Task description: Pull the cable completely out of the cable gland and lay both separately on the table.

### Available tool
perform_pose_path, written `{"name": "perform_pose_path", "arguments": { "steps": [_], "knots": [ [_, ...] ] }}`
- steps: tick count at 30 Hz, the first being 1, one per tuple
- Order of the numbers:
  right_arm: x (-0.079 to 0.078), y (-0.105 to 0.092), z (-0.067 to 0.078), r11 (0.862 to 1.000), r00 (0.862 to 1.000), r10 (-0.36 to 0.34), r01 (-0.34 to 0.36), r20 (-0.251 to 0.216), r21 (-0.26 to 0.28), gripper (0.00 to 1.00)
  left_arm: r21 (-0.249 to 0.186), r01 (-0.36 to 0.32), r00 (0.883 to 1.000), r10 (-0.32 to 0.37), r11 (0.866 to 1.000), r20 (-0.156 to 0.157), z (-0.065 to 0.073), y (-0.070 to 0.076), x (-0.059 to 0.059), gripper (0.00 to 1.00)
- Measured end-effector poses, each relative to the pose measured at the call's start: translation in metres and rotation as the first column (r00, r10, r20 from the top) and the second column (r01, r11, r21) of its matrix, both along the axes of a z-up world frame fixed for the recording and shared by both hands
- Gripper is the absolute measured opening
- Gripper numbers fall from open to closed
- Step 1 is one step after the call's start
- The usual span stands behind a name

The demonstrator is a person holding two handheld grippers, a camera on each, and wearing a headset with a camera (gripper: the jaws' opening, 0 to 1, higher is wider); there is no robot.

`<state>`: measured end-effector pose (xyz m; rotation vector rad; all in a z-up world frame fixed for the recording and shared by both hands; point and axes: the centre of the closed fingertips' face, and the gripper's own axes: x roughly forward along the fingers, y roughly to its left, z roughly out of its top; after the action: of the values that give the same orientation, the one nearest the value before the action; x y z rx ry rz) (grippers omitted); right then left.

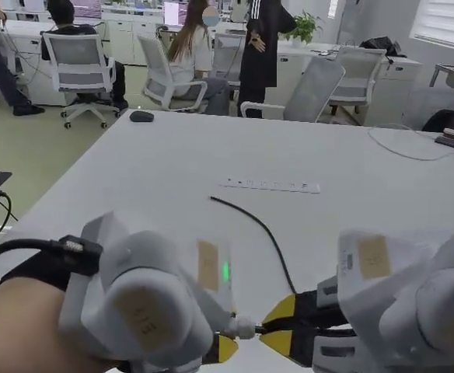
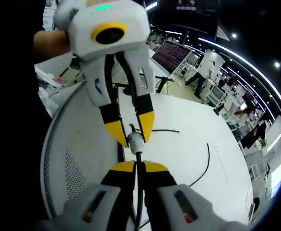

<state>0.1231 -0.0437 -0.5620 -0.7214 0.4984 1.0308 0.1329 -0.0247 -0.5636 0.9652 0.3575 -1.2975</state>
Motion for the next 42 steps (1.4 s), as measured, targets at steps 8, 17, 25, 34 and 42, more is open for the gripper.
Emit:
{"name": "perform_pose_path", "arguments": {
  "steps": [8, 17, 25, 34, 42],
  "knots": [
    [-0.002, -0.022, -0.01, 0.999, 0.999, -0.045, 0.044, -0.032, -0.018, 0.03, 0.0, -0.011, 1.0, 0.011, 1.0, -0.007, 0.0, 0.004, 0.003, 0.16],
    [0.003, -0.052, -0.032, 0.99, 0.993, -0.109, 0.103, -0.055, -0.098, 0.03, -0.001, -0.018, 1.0, 0.018, 1.0, -0.004, 0.002, 0.005, 0.006, 0.16],
    [0.007, -0.071, -0.049, 0.97, 0.986, -0.158, 0.143, -0.059, -0.197, 0.03, -0.001, -0.022, 1.0, 0.022, 1.0, -0.007, 0.001, 0.006, 0.004, 0.16],
    [0.003, -0.036, -0.027, 0.988, 0.99, -0.123, 0.117, -0.063, -0.097, 0.11, 0.004, -0.018, 1.0, 0.018, 1.0, -0.003, 0.001, 0.006, 0.003, 0.16],
    [0.001, 0.011, 0.006, 0.999, 0.999, -0.038, 0.038, 0.0, 0.032, 0.09, 0.004, 0.005, 1.0, -0.005, 1.0, 0.002, 0.001, -0.001, -0.001, 0.16]
  ]
}}
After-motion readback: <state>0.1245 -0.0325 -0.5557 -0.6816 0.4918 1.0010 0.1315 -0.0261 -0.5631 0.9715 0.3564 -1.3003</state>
